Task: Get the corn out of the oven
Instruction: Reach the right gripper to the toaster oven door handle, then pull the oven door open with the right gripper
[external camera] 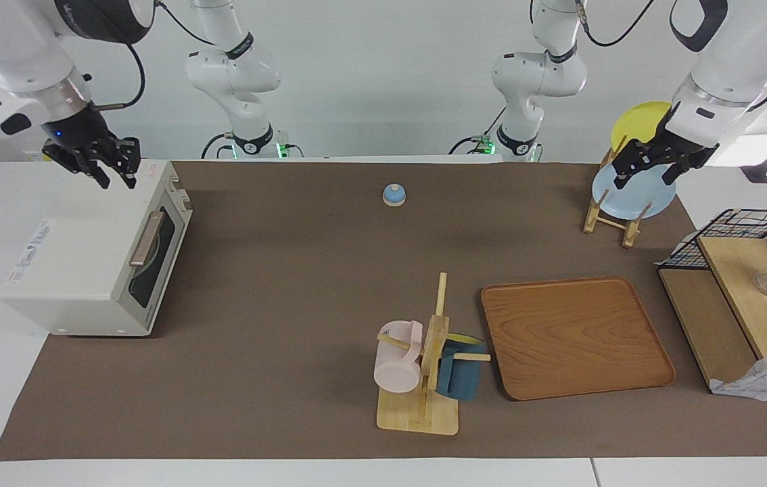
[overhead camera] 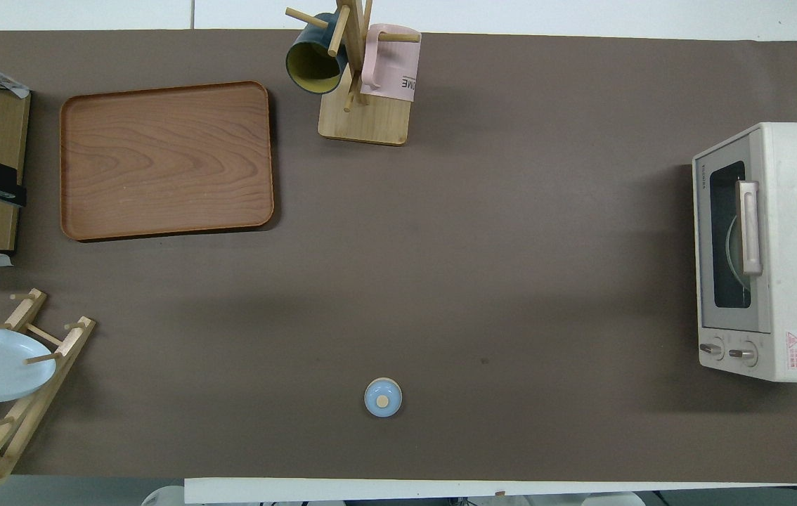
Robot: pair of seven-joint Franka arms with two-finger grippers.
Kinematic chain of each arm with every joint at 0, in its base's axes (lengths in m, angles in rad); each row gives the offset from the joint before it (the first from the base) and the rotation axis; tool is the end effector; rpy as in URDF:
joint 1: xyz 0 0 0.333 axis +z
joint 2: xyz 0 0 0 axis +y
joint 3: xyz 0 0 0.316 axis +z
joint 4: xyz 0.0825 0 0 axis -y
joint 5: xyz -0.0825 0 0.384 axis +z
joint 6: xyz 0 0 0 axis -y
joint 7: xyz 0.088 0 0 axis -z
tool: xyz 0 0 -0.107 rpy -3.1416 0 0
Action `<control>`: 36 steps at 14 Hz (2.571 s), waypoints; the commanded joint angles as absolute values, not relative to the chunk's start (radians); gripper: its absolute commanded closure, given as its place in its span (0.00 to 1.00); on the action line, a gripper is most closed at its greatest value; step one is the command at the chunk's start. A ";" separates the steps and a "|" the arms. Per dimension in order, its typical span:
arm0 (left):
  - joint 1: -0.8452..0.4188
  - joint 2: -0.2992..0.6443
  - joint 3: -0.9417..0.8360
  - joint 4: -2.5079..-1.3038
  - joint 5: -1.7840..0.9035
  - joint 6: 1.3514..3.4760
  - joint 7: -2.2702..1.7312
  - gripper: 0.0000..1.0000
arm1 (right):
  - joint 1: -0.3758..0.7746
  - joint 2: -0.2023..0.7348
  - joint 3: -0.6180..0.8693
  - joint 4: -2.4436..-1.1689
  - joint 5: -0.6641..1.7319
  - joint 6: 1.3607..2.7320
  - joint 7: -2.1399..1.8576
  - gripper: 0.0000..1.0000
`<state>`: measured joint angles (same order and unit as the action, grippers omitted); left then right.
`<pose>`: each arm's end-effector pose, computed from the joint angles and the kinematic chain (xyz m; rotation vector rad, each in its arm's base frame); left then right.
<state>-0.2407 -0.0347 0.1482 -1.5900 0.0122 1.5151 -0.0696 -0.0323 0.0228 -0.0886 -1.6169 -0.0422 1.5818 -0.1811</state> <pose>0.5359 -0.0469 0.6295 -3.1304 0.0355 0.0624 0.5555 -0.0715 0.5911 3.1035 0.0960 -0.0991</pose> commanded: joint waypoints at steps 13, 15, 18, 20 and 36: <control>-0.238 -0.046 0.149 -1.608 0.006 1.529 -0.078 0.00 | -0.037 0.071 -0.092 -1.861 -0.069 1.802 -0.313 1.00; -0.238 -0.046 0.149 -1.608 0.006 1.529 -0.078 0.00 | -0.035 0.071 -0.091 -1.873 -0.080 1.807 -0.311 1.00; -0.238 -0.046 0.149 -1.608 0.006 1.529 -0.078 0.00 | -0.028 0.071 -0.091 -1.902 -0.078 1.851 -0.305 1.00; -0.238 -0.046 0.149 -1.608 0.006 1.529 -0.078 0.00 | -0.025 0.072 -0.089 -1.931 -0.078 1.899 -0.298 1.00; -0.238 -0.046 0.149 -1.608 0.006 1.529 -0.078 0.00 | 0.107 0.264 -0.081 -1.959 -0.061 2.160 -0.114 1.00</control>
<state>-0.2407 -0.0347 0.1482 -1.5900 0.0122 1.5151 -0.0696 0.1254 0.1995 -0.0570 -1.9618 -0.0186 2.1065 -0.1200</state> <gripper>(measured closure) 0.000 0.991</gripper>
